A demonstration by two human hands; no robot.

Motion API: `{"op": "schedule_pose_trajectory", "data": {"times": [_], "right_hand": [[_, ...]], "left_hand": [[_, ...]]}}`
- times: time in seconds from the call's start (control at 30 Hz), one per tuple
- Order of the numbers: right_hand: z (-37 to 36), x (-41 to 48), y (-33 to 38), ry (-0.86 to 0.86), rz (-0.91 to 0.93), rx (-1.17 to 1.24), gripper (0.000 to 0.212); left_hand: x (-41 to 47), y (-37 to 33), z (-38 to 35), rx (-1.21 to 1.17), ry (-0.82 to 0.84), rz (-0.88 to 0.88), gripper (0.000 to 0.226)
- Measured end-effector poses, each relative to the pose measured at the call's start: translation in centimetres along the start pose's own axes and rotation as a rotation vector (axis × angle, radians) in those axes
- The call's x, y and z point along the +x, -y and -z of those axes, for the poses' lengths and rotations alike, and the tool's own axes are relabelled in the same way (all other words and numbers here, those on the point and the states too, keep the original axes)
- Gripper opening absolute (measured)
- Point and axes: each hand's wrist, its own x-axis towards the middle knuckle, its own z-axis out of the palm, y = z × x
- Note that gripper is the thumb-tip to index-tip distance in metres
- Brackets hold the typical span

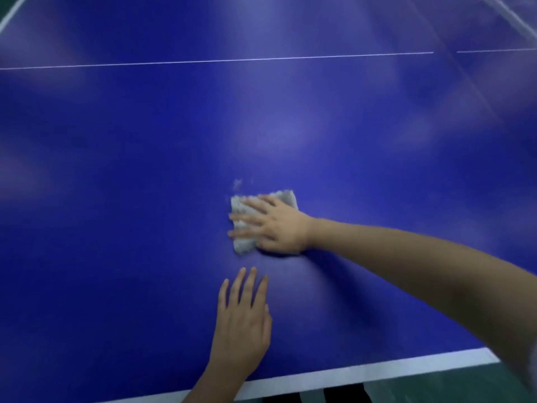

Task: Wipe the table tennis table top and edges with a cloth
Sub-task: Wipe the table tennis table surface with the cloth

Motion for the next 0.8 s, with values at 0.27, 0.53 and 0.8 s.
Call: {"op": "schedule_pose_trajectory", "data": {"times": [0.27,0.53,0.8], "right_hand": [[-1.7,-16.5,-2.5,-0.039,-0.725,0.146,0.055],[-2.5,-15.7,-0.7,-0.185,-1.538,0.202,0.052],[0.0,8.7,6.2,-0.130,-0.616,0.208,0.052]], "left_hand": [[-0.3,-0.3,0.4,-0.020,0.029,0.001,0.050],[-0.3,-0.4,0.2,-0.009,-0.011,0.000,0.050],[-0.1,-0.3,0.2,-0.005,0.043,-0.001,0.052]]}}
